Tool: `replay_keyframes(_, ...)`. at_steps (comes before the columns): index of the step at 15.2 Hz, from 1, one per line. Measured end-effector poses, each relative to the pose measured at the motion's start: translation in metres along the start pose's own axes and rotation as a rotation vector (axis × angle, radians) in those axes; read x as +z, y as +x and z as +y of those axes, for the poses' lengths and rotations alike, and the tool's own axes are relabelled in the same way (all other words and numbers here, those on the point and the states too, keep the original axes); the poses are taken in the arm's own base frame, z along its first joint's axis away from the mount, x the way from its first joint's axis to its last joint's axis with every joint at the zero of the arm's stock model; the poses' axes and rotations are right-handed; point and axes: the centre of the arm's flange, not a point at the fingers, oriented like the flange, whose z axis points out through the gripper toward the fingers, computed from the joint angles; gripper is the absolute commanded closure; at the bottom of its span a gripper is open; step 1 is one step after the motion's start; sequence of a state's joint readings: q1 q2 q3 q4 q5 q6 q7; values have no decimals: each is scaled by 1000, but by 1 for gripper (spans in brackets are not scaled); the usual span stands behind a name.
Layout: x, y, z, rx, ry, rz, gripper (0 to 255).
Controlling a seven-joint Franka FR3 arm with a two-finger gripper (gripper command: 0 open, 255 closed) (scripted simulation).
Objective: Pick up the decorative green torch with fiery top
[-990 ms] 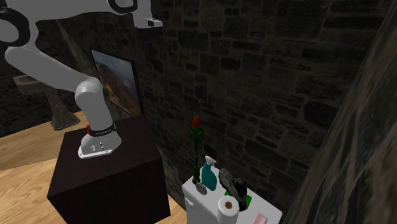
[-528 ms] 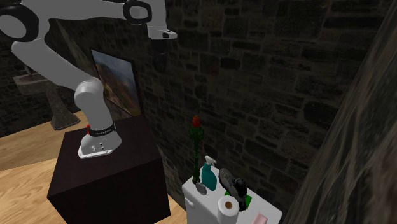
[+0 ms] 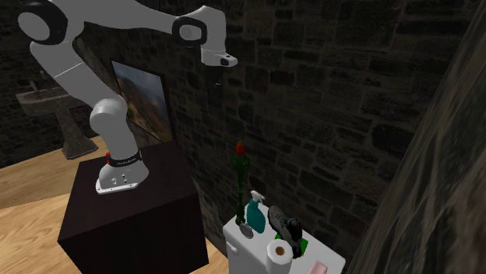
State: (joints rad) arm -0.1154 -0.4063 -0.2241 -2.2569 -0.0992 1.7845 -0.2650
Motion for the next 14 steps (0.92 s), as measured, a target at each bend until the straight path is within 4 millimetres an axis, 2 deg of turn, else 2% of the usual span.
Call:
replay_keyframes(4, 27, 22, 46, 6, 13, -20, 0)
replay_keyframes(9, 51, 50, 97, 13, 29, -45, 0)
replay_keyframes(14, 92, 81, 153, 20, 43, -71, 0)
